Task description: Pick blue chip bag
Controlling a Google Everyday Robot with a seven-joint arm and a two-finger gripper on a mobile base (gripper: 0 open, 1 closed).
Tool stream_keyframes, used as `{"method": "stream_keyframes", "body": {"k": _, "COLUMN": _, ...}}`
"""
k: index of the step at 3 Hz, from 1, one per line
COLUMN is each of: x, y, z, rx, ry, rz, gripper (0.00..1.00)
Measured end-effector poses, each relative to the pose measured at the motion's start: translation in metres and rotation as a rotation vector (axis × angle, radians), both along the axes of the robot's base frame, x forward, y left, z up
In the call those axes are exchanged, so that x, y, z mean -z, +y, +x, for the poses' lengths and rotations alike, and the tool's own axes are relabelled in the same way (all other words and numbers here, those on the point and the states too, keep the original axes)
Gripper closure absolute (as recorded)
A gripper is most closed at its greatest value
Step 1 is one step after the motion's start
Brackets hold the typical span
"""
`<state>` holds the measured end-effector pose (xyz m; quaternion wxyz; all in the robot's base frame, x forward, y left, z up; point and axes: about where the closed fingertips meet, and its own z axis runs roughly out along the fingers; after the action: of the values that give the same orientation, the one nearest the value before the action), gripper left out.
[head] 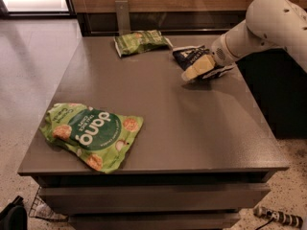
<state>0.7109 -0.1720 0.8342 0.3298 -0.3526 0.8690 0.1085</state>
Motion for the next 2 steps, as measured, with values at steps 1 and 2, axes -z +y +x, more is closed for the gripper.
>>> {"method": "stream_keyframes", "body": {"k": 1, "x": 0.0139, "y": 0.0009, "z": 0.0040, "rx": 0.021, "ry": 0.007, "rz": 0.002, "gripper": 0.00}}
{"method": "stream_keyframes", "body": {"k": 2, "x": 0.0164, "y": 0.0033, "z": 0.0042, "rx": 0.017, "ry": 0.011, "rz": 0.003, "gripper": 0.25}}
